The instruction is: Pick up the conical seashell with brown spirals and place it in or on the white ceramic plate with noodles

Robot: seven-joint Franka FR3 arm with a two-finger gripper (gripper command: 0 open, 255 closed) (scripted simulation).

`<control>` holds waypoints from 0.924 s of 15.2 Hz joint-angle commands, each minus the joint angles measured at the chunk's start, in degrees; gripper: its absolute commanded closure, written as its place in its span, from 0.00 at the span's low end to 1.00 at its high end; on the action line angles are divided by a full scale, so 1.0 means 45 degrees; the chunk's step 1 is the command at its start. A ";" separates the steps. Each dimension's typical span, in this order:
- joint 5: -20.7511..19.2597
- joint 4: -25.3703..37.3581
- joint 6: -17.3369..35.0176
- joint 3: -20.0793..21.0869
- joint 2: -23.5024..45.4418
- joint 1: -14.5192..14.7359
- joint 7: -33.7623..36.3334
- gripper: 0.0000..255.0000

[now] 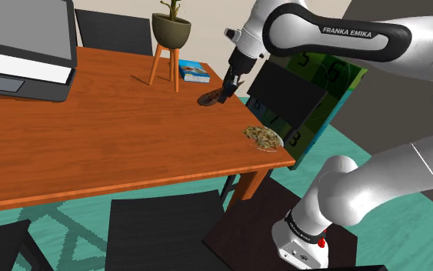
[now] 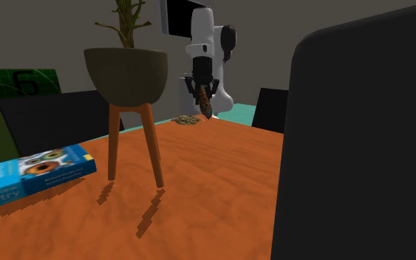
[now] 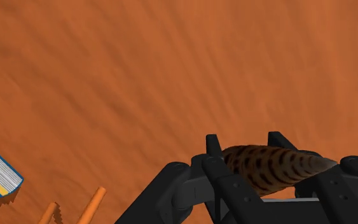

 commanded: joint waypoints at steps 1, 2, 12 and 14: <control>-0.0091 -0.0735 -0.0179 -0.0284 -0.0916 -0.0134 -0.0368 1.00; -0.0152 -0.1051 -0.0312 -0.0419 -0.1362 -0.0205 -0.0530 1.00; -0.1193 -0.3369 -0.2293 -0.1964 -0.5654 -0.1265 -0.2343 1.00; -0.1491 -0.3640 -0.2802 -0.2329 -0.6437 -0.1553 -0.2767 1.00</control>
